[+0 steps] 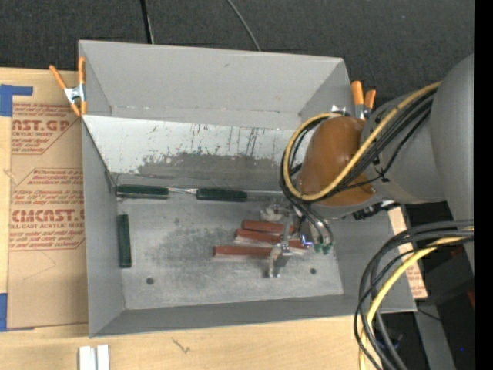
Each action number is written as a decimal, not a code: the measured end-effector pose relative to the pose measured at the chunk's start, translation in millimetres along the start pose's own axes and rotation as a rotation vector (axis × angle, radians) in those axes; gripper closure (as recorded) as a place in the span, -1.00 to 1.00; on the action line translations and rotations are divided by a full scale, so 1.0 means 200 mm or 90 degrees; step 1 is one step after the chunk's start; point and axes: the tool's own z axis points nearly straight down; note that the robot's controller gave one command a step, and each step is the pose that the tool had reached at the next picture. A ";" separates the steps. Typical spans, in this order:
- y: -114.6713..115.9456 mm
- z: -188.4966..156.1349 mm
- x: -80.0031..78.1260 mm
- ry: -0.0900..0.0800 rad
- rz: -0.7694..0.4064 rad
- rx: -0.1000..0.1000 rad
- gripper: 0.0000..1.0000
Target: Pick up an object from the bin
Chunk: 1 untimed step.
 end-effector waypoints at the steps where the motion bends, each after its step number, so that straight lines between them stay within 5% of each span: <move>1: 0.04 -0.02 -0.02 -0.013 0.034 0.001 1.00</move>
Offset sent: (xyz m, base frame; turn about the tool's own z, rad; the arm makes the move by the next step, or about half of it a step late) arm 0.0000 0.0000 0.0000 0.0000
